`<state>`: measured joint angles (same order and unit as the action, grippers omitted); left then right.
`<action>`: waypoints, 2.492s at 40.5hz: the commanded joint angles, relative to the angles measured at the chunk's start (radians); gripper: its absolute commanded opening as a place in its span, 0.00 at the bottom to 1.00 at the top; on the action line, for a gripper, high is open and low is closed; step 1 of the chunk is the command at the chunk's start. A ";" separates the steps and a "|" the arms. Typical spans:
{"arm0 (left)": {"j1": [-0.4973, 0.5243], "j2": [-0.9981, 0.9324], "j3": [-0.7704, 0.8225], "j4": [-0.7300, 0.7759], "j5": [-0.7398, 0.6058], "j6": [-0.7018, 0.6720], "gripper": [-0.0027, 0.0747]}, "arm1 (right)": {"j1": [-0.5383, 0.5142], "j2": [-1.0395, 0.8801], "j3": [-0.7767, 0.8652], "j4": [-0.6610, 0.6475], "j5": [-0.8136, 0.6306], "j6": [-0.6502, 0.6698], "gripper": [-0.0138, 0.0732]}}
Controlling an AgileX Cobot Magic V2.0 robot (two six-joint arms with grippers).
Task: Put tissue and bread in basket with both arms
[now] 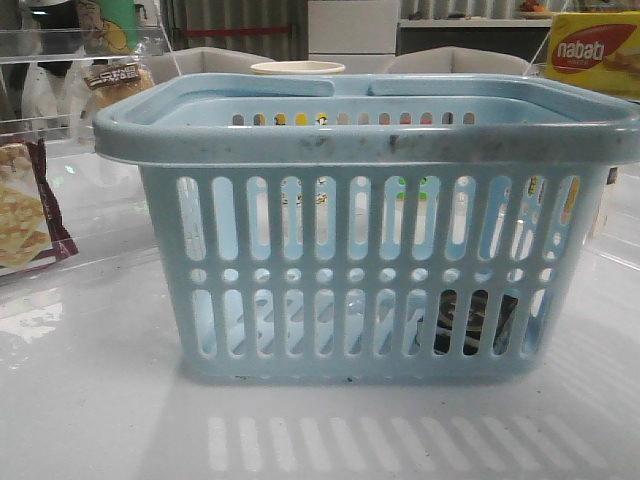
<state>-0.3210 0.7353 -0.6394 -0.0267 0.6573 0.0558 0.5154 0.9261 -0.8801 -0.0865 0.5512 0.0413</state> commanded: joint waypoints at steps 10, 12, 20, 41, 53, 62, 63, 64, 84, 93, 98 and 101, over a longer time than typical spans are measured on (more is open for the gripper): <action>-0.008 0.001 -0.030 -0.001 -0.072 0.002 0.15 | -0.001 -0.232 0.109 -0.022 0.043 -0.005 0.81; -0.008 0.001 -0.030 -0.001 -0.074 0.002 0.15 | -0.001 -0.253 0.123 -0.021 0.048 -0.005 0.81; -0.008 0.001 -0.030 -0.001 -0.074 0.002 0.15 | -0.001 -0.273 0.136 -0.023 0.050 -0.005 0.81; -0.008 0.020 -0.030 -0.002 -0.144 0.002 0.24 | -0.001 -0.273 0.136 -0.023 0.052 -0.005 0.81; 0.006 0.200 -0.117 0.001 -0.219 0.002 0.85 | -0.001 -0.273 0.136 -0.023 0.052 -0.005 0.81; 0.079 0.424 -0.300 0.001 -0.237 0.002 0.86 | -0.001 -0.273 0.136 -0.023 0.052 -0.005 0.81; 0.090 0.462 -0.334 0.001 -0.240 0.002 0.86 | -0.001 -0.273 0.136 -0.023 0.052 -0.005 0.81; 0.094 0.484 -0.355 0.001 -0.242 0.002 0.86 | -0.001 -0.273 0.136 -0.023 0.052 -0.005 0.81; 0.191 0.987 -0.883 -0.001 -0.286 0.002 0.86 | -0.001 -0.273 0.136 -0.023 0.052 -0.005 0.81; 0.191 1.146 -1.039 -0.001 -0.324 0.002 0.86 | -0.001 -0.273 0.136 -0.023 0.052 -0.005 0.81; 0.191 1.204 -1.055 0.001 -0.400 0.002 0.86 | -0.001 -0.273 0.136 -0.023 0.052 -0.005 0.81; 0.191 1.228 -1.055 0.001 -0.447 0.002 0.86 | -0.001 -0.273 0.136 -0.023 0.052 -0.005 0.81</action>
<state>-0.1322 2.0001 -1.6563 -0.0263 0.3400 0.0558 0.5154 0.6548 -0.7171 -0.0885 0.6716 0.0413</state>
